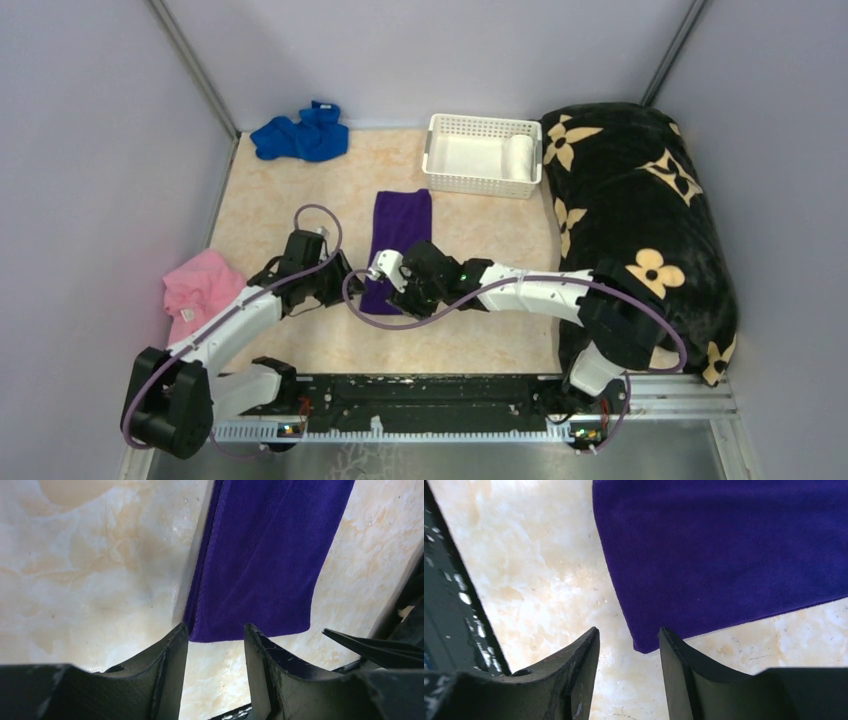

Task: Roll the towels
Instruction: Roll the towel at the center of the board.

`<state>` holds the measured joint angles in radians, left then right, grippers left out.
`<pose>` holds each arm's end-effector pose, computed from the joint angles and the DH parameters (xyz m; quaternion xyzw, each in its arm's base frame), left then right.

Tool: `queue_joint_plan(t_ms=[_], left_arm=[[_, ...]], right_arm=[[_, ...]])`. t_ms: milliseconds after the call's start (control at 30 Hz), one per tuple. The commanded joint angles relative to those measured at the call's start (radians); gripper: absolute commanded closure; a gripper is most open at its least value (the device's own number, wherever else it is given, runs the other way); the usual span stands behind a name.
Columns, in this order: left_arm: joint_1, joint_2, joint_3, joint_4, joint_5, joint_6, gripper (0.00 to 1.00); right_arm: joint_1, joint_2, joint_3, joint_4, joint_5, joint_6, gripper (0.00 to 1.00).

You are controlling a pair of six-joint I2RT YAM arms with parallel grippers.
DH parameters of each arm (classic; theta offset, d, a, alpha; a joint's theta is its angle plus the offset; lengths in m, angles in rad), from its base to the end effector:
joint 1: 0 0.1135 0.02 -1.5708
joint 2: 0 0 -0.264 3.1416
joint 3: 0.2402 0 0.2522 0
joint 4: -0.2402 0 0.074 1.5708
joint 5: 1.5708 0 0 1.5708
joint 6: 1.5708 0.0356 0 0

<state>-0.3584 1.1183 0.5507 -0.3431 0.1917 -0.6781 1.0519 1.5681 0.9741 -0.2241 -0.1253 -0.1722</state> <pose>0.1945 -0.0801 0.1838 -0.1193 0.9346 -0.2385 0.2354 0.1601 0.2893 0.2103 -0.5521 0.7465 0.2089 0.3071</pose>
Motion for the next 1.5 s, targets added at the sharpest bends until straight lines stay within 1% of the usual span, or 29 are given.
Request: queue_joint_plan(t_ms=[0,167,433,500,567,633,700,733,867,1067,1300,1367,1467], left_arm=[[-0.008,-0.068,-0.041,-0.020,0.009,-0.083,0.48],[-0.013,-0.084,-0.067,-0.041,0.005,-0.128,0.49],[-0.023,-0.082,-0.128,0.012,0.033,-0.205,0.49],[-0.027,-0.084,-0.132,0.020,0.031,-0.218,0.49],[-0.031,-0.087,-0.133,0.026,0.029,-0.229,0.49],[-0.034,-0.093,-0.132,0.031,0.028,-0.245,0.49],[-0.036,-0.099,-0.131,0.036,0.026,-0.265,0.49],[-0.038,-0.104,-0.132,0.036,0.024,-0.277,0.49],[-0.043,-0.140,-0.147,0.024,0.020,-0.346,0.48],[-0.048,-0.229,-0.196,-0.033,-0.013,-0.435,0.47],[-0.048,-0.308,-0.224,-0.130,-0.057,-0.472,0.47],[-0.050,-0.308,-0.227,-0.135,-0.072,-0.471,0.47],[-0.049,-0.268,-0.226,-0.119,-0.100,-0.451,0.47]], right_arm=[[0.022,0.046,0.026,-0.009,0.055,-0.044,0.53],[0.040,0.094,0.015,-0.010,0.071,-0.050,0.56],[0.052,0.188,-0.001,-0.007,0.133,-0.044,0.61],[0.057,0.199,-0.008,-0.010,0.166,-0.041,0.64],[0.060,0.209,-0.010,-0.015,0.187,-0.036,0.71],[0.060,0.213,-0.012,-0.018,0.180,-0.024,0.82],[0.060,0.205,-0.011,-0.015,0.149,-0.003,0.96],[0.060,0.194,-0.011,-0.011,0.128,0.010,1.00],[0.060,0.150,-0.006,0.025,0.055,0.115,1.00],[0.060,0.140,0.021,0.068,-0.007,0.291,1.00],[0.059,0.150,0.022,0.112,-0.002,0.443,1.00],[0.057,0.153,0.018,0.124,-0.007,0.474,1.00],[0.054,0.144,0.002,0.168,-0.042,0.514,1.00]])
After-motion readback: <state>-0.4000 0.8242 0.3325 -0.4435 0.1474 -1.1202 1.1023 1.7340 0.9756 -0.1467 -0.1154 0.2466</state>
